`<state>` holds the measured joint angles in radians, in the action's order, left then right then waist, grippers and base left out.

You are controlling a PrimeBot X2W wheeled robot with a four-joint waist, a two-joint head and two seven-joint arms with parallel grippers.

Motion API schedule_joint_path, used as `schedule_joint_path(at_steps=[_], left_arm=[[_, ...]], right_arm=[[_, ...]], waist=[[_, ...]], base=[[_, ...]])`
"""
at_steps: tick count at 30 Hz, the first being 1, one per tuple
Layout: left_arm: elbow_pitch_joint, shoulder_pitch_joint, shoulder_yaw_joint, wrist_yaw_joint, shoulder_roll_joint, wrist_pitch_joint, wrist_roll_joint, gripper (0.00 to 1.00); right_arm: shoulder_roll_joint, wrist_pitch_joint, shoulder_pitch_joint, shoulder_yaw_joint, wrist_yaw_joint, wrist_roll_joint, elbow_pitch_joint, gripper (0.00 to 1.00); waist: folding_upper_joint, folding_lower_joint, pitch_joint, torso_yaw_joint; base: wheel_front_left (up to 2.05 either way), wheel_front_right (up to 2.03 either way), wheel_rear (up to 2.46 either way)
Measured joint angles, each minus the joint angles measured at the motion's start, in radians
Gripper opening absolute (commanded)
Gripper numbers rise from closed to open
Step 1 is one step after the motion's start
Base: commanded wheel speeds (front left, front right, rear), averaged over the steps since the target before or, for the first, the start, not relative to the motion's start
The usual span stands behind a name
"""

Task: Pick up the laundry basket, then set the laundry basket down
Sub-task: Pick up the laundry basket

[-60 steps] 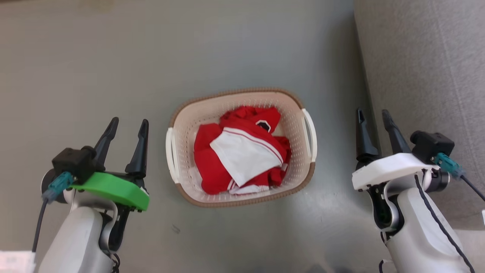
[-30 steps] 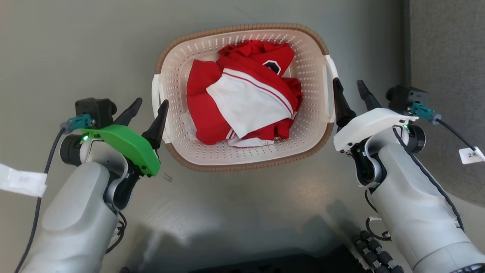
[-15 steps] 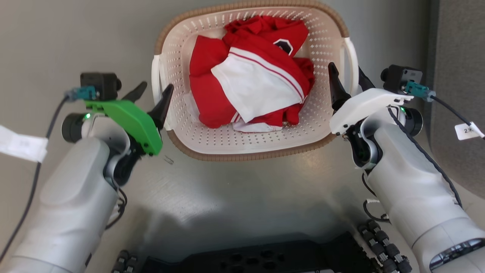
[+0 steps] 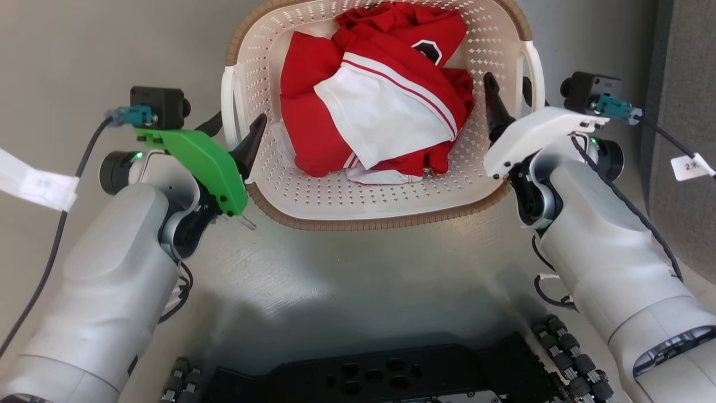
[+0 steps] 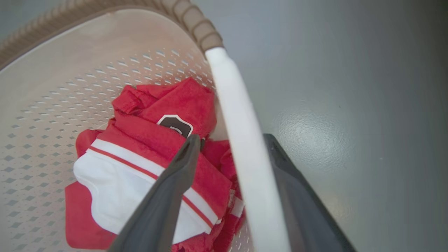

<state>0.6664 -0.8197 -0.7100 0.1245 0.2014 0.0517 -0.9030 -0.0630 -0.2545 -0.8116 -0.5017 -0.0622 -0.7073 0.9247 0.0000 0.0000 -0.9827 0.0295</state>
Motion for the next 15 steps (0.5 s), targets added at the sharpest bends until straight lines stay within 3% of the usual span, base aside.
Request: schedule_joint_path(at_steps=[1, 2, 3, 4, 5, 15], left_arm=[[0.001, -0.005, -0.002, 0.0, 0.0, 0.0, -0.002, 1.0], [0.003, -0.009, -0.005, 0.0, 0.0, 0.0, -0.003, 0.89], [0.005, -0.012, -0.009, 0.0, 0.0, 0.0, -0.008, 0.67], [0.007, -0.015, -0.013, 0.0, 0.0, 0.0, -0.01, 0.38], [0.009, -0.019, -0.018, 0.0, 0.0, 0.0, -0.012, 0.0], [0.053, -0.031, -0.054, -0.012, 0.01, -0.027, -0.037, 0.0]], right_arm=[[-0.001, 0.0, -0.004, -0.004, 0.0, -0.001, 0.004, 0.67], [-0.002, 0.0, -0.007, -0.007, 0.0, -0.002, 0.007, 0.48], [-0.003, 0.0, -0.01, -0.01, 0.0, -0.006, 0.009, 0.42], [-0.004, 0.0, -0.011, -0.014, 0.0, -0.009, 0.012, 0.27], [-0.004, 0.0, -0.013, -0.018, 0.0, -0.011, 0.013, 0.0], [0.001, 0.0, -0.017, -0.05, 0.009, -0.021, 0.027, 0.0]], waist=[[0.0, 0.0001, -0.001, 0.0], [0.0, 0.0001, -0.002, -0.001], [0.0, 0.0, -0.002, -0.001], [0.0, 0.0, -0.002, -0.001], [0.0, 0.0, -0.003, -0.001], [0.0, 0.0001, 0.025, 0.002]], base=[[0.0, 0.0, 0.0], [0.0, 0.0, 0.0], [0.0, 0.0, 0.0], [0.0, 0.0, 0.0], [0.0, 0.0, 0.0], [0.0, 0.0, 0.0]])
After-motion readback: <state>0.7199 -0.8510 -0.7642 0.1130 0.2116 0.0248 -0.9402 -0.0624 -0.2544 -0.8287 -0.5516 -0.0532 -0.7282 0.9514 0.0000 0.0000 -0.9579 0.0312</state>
